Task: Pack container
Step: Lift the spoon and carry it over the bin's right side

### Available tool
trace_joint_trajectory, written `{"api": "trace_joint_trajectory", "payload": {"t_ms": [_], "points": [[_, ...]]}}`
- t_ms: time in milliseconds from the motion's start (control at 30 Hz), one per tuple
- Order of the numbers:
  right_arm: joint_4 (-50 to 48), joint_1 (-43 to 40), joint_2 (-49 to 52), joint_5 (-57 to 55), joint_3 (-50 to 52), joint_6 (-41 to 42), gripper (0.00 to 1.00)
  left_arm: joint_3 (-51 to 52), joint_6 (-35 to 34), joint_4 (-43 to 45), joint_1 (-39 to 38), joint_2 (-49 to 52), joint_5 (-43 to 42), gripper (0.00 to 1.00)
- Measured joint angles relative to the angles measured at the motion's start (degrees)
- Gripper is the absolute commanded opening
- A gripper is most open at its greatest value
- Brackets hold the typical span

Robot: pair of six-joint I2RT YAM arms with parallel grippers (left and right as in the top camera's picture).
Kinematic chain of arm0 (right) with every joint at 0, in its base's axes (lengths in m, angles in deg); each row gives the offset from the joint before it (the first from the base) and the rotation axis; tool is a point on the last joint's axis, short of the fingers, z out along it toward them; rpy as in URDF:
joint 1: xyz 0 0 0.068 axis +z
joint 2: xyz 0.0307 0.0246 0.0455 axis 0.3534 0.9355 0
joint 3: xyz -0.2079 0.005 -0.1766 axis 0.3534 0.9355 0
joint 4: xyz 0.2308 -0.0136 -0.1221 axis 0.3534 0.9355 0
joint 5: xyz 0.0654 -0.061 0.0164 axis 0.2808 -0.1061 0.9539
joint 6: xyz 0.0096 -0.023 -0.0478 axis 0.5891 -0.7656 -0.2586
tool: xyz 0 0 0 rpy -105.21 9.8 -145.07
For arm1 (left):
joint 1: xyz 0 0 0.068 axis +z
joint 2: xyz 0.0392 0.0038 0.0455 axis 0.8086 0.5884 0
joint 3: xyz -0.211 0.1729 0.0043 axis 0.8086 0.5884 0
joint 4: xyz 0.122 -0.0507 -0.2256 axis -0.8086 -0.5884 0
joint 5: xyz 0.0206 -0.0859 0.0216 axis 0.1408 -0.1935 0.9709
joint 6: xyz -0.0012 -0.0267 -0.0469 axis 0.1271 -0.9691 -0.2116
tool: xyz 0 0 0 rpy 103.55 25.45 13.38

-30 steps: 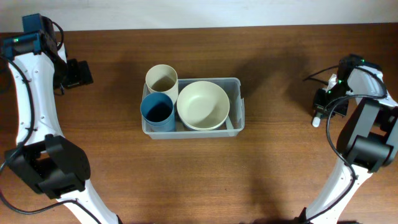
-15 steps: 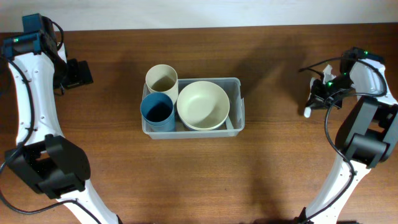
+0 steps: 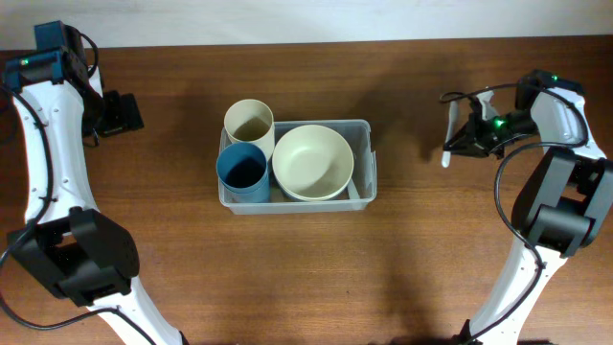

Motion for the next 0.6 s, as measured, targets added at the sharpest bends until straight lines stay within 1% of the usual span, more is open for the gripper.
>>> {"api": "trace_joint_trajectory", "payload": {"t_ms": [100, 300, 500, 600], "points": [[1.9, 0.3, 0.0, 3.7, -0.3, -2.0, 0.07, 0.0, 0.0, 0.0, 0.0, 0.0, 0.0, 1.0], [10.1, 2.5, 0.0, 11.6, -5.0, -8.2, 0.07, 0.0, 0.0, 0.0, 0.0, 0.0, 0.0, 1.0], [17.5, 6.1, -0.1, 15.9, -11.0, -13.7, 0.07, 0.0, 0.0, 0.0, 0.0, 0.0, 0.0, 1.0], [20.8, 9.0, -0.1, 17.4, -12.3, -16.2, 0.08, 0.0, 0.0, 0.0, 0.0, 0.0, 0.0, 1.0]]}}
